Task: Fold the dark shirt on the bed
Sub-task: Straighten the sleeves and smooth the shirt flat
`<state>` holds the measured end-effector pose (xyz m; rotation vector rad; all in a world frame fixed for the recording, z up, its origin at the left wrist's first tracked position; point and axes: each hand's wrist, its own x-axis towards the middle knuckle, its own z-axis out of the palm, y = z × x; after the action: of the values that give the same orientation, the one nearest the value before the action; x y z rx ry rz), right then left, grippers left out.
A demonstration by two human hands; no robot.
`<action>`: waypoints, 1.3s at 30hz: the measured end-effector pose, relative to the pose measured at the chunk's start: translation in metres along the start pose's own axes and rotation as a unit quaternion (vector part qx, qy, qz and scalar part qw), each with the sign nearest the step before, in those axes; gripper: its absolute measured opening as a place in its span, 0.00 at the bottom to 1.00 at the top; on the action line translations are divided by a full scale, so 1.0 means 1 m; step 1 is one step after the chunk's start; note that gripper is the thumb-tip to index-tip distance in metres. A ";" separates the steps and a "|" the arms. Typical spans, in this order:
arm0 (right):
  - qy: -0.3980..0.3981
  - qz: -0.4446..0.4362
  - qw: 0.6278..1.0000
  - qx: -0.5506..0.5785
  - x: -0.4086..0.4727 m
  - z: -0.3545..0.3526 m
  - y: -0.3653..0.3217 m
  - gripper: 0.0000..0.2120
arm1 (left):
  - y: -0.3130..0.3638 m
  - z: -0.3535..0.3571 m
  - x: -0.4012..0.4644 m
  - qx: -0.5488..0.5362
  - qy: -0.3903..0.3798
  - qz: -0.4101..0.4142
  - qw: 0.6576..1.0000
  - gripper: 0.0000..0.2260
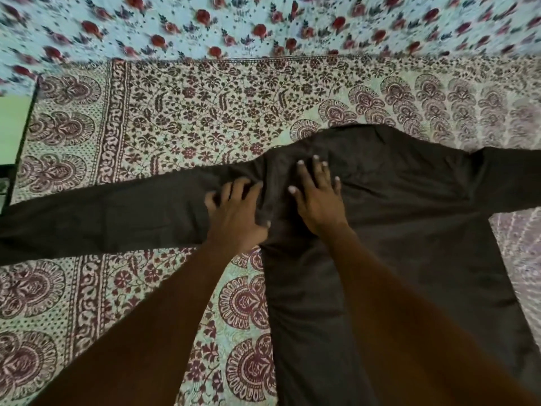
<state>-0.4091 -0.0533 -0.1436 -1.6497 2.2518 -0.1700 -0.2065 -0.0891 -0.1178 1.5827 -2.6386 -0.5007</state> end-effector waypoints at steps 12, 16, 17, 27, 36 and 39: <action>-0.042 0.075 0.992 -0.088 0.045 -0.033 0.054 0.38 | 0.016 0.009 0.046 0.001 -0.150 0.060 0.987 0.50; -0.008 0.034 0.995 -0.097 0.039 -0.026 0.039 0.40 | 0.022 0.004 0.053 0.022 -0.165 0.052 0.985 0.51; -0.007 0.013 0.994 -0.107 0.034 -0.021 0.034 0.39 | 0.023 0.004 0.052 0.024 -0.166 0.049 0.985 0.51; -0.031 0.039 0.996 -0.080 0.022 -0.023 0.027 0.38 | 0.025 0.007 0.043 0.019 -0.163 0.052 0.985 0.48; -0.033 -0.093 0.993 -0.063 -0.035 0.021 0.002 0.34 | -0.012 0.030 -0.022 0.036 0.005 0.028 0.999 0.30; 0.033 -0.082 0.994 -0.060 -0.029 0.022 -0.007 0.35 | -0.047 0.029 -0.036 0.050 0.017 -0.004 0.999 0.30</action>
<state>-0.3874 -0.0257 -0.1565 -1.9199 2.2113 -0.1347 -0.1536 -0.0706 -0.1537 1.6134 -2.6720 -0.3427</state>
